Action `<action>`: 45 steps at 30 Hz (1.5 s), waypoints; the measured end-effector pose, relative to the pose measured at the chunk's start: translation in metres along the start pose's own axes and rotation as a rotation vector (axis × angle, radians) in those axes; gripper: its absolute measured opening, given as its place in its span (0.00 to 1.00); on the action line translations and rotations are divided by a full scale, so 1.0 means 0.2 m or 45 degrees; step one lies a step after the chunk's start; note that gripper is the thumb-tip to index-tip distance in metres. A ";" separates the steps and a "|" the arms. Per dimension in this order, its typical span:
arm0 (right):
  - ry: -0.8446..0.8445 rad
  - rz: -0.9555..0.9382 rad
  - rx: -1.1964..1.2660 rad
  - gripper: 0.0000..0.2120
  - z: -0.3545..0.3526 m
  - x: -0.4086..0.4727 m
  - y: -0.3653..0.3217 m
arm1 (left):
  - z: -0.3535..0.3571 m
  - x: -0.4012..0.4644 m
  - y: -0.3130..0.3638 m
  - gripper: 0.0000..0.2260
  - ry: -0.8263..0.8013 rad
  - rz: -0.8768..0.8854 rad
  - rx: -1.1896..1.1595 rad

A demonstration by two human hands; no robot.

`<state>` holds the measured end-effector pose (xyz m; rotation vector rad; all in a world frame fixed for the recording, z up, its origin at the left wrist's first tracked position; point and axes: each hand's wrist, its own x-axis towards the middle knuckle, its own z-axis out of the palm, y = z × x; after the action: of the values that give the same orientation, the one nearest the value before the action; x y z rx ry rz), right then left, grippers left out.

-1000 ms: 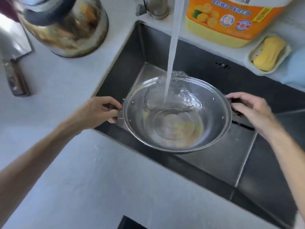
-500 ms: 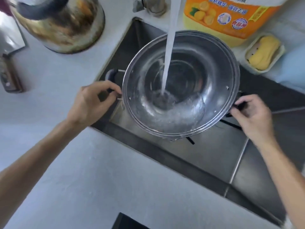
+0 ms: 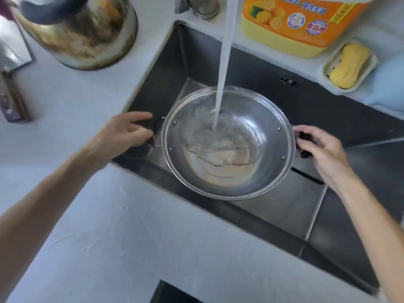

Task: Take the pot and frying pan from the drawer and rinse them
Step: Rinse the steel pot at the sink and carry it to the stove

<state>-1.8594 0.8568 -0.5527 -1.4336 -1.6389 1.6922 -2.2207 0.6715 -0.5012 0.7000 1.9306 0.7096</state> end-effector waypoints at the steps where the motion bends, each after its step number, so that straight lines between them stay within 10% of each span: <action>1: -0.019 -0.045 -0.015 0.12 -0.02 0.00 -0.05 | 0.04 0.02 -0.02 0.25 -0.079 -0.066 -0.079; 10: -0.119 -0.280 -0.163 0.34 -0.12 0.02 -0.24 | 0.11 0.18 -0.10 0.14 -0.117 -0.078 -0.238; 17: 0.063 -0.301 -0.388 0.12 -0.11 -0.05 -0.16 | 0.08 0.21 -0.10 0.07 0.265 0.358 0.226; 22: 0.173 -0.614 -0.398 0.03 -0.11 -0.09 -0.08 | 0.10 0.21 -0.06 0.07 0.132 0.431 -0.122; 36: 0.257 -0.809 -0.458 0.12 -0.19 -0.04 0.00 | 0.12 0.23 0.05 0.10 -0.093 0.234 -0.548; 41: 0.320 -0.530 -0.374 0.17 -0.10 -0.06 0.11 | 0.13 0.19 0.06 0.08 0.048 0.314 -0.412; 45: 0.131 -0.069 -0.137 0.40 0.04 -0.02 0.15 | 0.09 0.12 0.10 0.07 0.175 0.457 -0.278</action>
<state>-1.8534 0.8422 -0.5786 -1.4859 -1.7188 1.4957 -2.2097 0.7047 -0.5084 0.8888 1.8307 1.1984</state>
